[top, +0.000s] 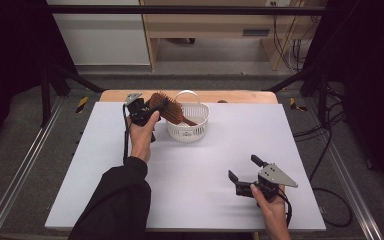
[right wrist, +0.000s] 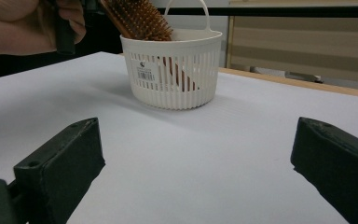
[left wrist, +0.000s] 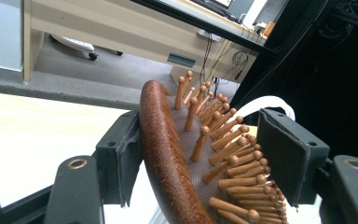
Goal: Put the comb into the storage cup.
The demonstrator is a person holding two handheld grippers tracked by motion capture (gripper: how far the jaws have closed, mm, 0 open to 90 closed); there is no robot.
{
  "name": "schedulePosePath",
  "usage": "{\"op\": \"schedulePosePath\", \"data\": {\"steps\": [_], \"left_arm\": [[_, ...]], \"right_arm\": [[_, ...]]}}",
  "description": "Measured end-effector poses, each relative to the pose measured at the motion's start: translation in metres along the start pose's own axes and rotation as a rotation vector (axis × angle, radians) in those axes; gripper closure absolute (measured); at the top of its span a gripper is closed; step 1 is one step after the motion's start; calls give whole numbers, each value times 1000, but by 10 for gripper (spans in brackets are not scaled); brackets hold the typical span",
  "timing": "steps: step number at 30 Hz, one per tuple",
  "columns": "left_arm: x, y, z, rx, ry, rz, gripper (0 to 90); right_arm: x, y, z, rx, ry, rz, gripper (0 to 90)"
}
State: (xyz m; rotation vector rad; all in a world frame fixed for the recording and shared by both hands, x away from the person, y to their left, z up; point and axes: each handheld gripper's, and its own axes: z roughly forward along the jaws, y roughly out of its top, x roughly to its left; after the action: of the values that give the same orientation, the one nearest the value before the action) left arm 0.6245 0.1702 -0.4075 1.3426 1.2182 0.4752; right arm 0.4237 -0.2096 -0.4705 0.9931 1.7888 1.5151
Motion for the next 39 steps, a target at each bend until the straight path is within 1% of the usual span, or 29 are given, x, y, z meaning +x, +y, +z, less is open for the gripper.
{"op": "schedulePosePath", "data": {"steps": [4, 15, 20, 22, 27, 30, 39], "left_arm": [[-1, 0, 0, -1, 8, 21, 312], [-1, 1, 0, -11, 12, 24, 289], [-2, 0, 0, -8, 14, 25, 227], [-3, 0, 0, -7, 19, 31, 210], [-4, 0, 1, -8, 20, 47, 99], [-3, 0, 0, -9, 21, 45, 48], [-3, 1, -2, -18, 21, 46, 34]], "right_arm": [[0, 0, 0, 0, 0, 1, 25], [0, 0, 0, 0, 1, 2, 25], [0, 0, 0, 0, 1, 3, 24], [0, 0, 0, 1, 1, 3, 24], [0, 0, 0, 1, 3, 2, 24], [0, 0, 0, 1, 1, 3, 24], [0, 0, 0, 1, 1, 3, 24]]}}
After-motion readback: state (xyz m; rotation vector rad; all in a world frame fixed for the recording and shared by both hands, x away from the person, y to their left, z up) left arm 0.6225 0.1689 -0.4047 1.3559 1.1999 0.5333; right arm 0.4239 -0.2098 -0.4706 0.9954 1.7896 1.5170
